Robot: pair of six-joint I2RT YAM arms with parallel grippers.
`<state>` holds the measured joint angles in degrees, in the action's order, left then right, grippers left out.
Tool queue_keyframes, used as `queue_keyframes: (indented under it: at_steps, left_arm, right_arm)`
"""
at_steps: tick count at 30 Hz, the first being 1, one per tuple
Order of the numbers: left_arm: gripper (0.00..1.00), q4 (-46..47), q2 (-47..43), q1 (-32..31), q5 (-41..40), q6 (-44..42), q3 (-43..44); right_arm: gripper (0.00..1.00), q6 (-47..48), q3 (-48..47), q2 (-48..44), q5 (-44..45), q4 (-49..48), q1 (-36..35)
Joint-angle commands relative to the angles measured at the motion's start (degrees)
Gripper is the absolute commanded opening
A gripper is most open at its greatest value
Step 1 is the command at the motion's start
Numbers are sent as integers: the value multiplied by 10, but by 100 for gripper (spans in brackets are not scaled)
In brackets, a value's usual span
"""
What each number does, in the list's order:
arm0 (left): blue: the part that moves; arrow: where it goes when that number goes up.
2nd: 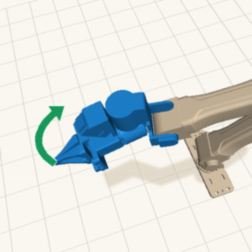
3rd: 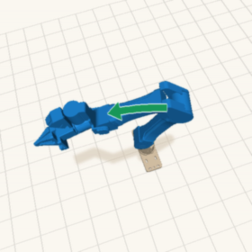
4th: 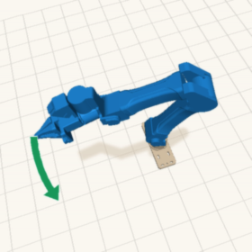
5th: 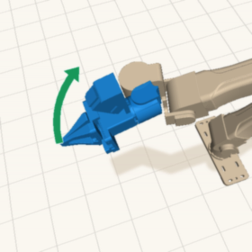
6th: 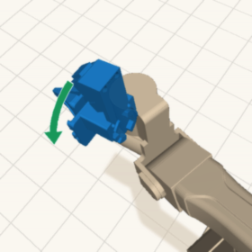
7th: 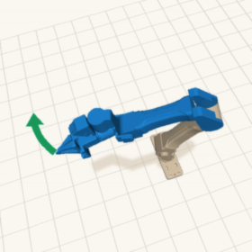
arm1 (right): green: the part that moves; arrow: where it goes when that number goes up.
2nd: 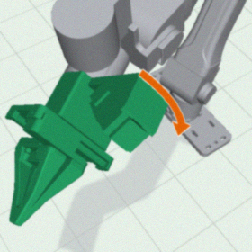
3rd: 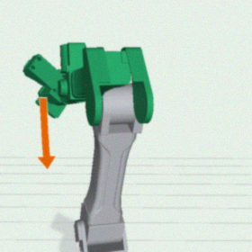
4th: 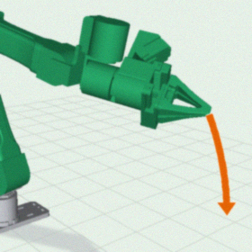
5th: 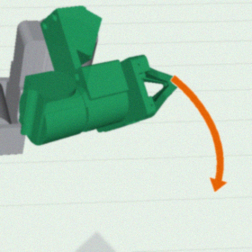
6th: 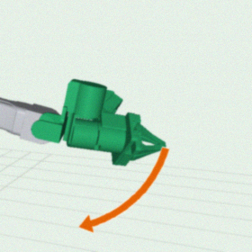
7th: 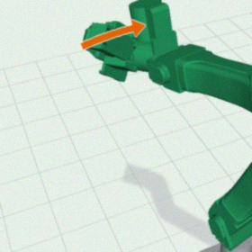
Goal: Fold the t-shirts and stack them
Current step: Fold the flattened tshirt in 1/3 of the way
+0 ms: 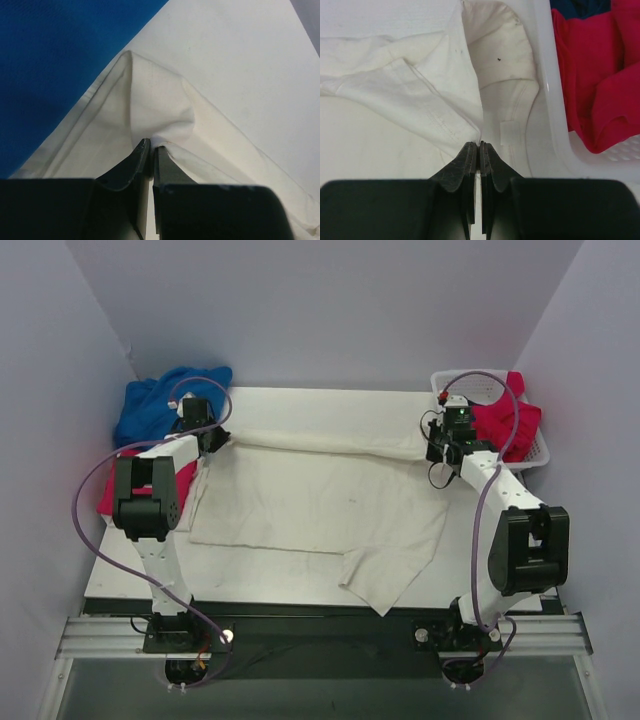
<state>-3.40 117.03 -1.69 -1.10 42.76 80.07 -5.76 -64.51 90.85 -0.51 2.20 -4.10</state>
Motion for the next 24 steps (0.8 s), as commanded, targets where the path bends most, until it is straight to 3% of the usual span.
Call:
queue_keyframes:
  at_steps: [1, 5, 6, 9, 10, 15, 24]
  left_arm:
    - [0, -41, -18, 5, -12, 24, -4]
    - [0, -81, -15, 5, -5, 38, -4]
    - [7, -97, -14, 5, -6, 51, -2]
    - [33, -112, -15, 5, -4, 64, -9]
    - [39, -107, -18, 4, 0, 70, -16]
    - [45, -87, -44, 2, -19, 86, -51]
    - [47, 4, -89, -9, 43, 45, -78]
  right_arm:
    - [0, -14, 13, -20, -10, 19, 0]
    - [0, -23, 6, -10, -5, 61, -14]
    - [1, -30, 0, -8, 31, 102, -20]
    - [31, -58, -10, -2, 102, 169, -57]
    - [32, -61, -11, 3, 110, 181, -75]
    - [35, -104, -30, 13, 180, 251, -108]
    - [36, -122, -106, 39, 126, 237, -114]
